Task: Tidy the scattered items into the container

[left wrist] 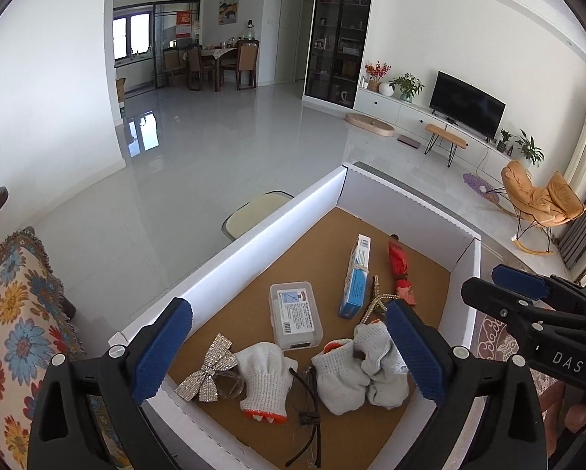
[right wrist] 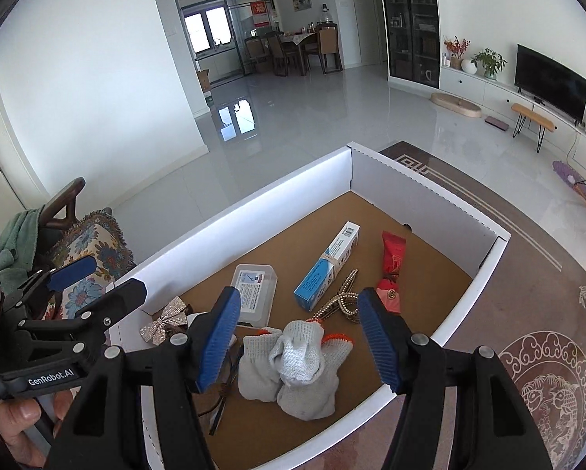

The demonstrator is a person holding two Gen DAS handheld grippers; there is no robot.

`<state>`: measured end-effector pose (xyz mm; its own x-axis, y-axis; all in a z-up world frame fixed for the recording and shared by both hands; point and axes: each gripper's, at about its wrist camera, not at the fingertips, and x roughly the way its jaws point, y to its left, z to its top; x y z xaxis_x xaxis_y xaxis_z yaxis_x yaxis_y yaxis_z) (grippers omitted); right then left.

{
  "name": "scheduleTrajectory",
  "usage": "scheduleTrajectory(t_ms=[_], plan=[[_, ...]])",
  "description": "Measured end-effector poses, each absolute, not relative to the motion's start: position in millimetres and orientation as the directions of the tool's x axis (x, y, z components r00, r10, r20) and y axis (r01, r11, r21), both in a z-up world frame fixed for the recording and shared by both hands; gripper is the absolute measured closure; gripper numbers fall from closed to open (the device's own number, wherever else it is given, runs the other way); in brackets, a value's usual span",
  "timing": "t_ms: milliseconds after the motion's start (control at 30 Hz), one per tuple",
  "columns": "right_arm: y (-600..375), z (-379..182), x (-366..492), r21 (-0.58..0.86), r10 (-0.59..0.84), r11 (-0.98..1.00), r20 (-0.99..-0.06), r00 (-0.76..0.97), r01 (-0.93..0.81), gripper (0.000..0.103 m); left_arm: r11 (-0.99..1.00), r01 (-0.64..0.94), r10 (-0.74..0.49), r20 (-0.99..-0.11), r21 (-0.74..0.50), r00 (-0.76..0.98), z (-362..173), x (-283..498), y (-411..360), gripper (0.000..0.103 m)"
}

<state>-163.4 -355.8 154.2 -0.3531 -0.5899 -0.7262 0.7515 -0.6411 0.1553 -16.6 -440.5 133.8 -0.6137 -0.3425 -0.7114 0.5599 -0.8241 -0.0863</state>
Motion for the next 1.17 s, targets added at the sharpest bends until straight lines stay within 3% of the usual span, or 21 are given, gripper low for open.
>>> scheduleTrajectory(t_ms=[200, 333, 933, 1167], plan=[[-343, 132, -147, 0.094, -0.527, -0.612, -0.789, -0.316, 0.786, 0.04, -0.78, 0.596, -0.232, -0.799, -0.188, -0.555, 116, -18, -417, 0.0], [-334, 104, -155, 0.1, -0.475, -0.612, -0.839, -0.264, 0.785, 0.04, -0.759, 0.644, -0.3, -0.83, -0.09, -0.47, 109, -30, -394, 0.0], [-329, 138, -176, 0.051, -0.474, -0.586, -0.831, -0.291, 0.809, 0.04, -0.686, 0.722, -0.359, -0.821, -0.09, -0.443, 116, -33, -375, 0.0], [-333, 126, -178, 0.056, -0.467, -0.588, -0.838, -0.282, 0.807, 0.04, -0.611, 0.791, -0.529, -0.729, -0.027, -0.434, 129, -17, -369, 0.0]])
